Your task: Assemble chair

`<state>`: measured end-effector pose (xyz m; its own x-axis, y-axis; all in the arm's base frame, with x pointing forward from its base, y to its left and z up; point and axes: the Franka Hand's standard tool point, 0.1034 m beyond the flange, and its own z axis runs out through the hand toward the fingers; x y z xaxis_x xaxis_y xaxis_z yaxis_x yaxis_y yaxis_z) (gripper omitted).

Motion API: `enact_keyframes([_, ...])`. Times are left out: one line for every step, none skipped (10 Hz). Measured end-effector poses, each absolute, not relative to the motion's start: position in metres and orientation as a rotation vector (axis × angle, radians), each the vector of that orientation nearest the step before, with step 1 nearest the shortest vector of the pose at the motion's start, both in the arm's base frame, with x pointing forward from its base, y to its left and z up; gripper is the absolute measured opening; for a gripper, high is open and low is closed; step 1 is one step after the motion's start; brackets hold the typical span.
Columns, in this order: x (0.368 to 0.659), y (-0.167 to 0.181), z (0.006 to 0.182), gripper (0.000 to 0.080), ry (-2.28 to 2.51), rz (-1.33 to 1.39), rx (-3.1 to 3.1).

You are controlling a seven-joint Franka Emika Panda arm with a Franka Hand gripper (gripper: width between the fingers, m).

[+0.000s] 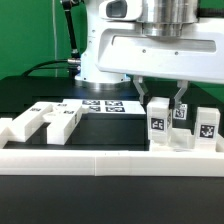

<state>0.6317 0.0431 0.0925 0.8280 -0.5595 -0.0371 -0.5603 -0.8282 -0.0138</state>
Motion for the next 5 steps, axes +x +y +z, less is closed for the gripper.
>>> enact_keyframes([0.6318,0.044,0.0923,0.0291,1.003,0.047,-2.952])
enact_keyframes([0.6323,0.046,0.0922,0.0291,1.129,0.041,-2.907])
enact_keyframes([0.6332,0.0479,0.0922,0.0291,1.207,0.031,-2.874])
enact_keyframes([0.6333,0.0496,0.0923,0.0291,1.326,0.03,-2.822])
enact_keyframes([0.6332,0.0503,0.0921,0.0291,1.406,0.031,-2.784])
